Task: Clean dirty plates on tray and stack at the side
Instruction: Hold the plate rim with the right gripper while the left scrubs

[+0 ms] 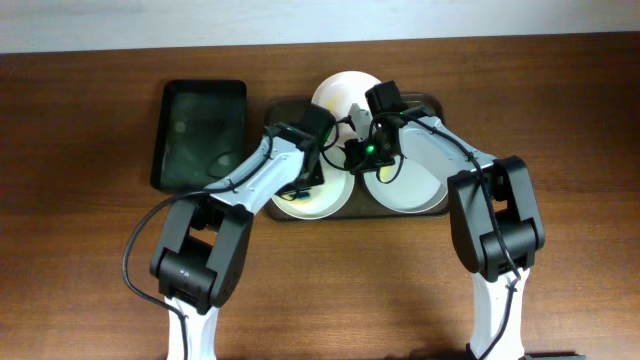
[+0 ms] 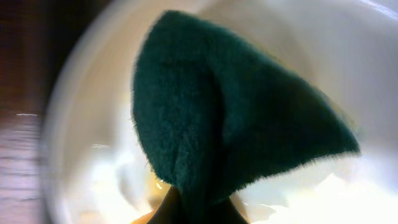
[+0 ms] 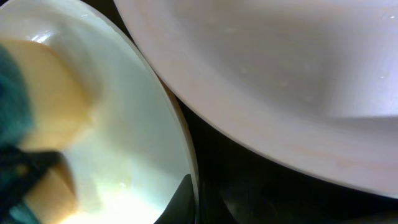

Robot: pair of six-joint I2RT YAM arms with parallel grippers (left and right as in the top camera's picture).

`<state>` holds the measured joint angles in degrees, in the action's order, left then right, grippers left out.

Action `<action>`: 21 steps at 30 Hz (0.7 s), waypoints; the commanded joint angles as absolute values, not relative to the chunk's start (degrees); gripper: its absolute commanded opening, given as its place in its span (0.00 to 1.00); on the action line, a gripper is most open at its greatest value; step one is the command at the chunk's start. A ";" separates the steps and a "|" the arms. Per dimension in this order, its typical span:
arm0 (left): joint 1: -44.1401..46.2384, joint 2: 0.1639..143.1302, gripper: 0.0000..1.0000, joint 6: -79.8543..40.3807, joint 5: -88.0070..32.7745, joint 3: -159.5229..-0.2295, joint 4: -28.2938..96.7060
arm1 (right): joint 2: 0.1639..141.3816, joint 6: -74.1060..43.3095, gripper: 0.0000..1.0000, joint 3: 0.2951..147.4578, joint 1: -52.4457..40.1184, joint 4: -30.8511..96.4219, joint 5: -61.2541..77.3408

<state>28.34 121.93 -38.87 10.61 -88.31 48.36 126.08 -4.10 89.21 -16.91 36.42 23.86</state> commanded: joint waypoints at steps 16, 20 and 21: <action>26.57 125.69 0.00 -37.58 -4.56 -99.02 49.95 | 127.66 -3.88 0.04 89.36 -15.73 36.69 22.26; 26.85 129.69 0.00 -38.17 -4.78 -98.89 50.15 | 127.66 -3.88 0.04 89.36 -15.73 37.06 22.26; 26.83 130.61 0.00 -38.15 -4.73 -98.85 50.24 | 127.66 -3.88 0.04 89.36 -15.73 37.06 22.26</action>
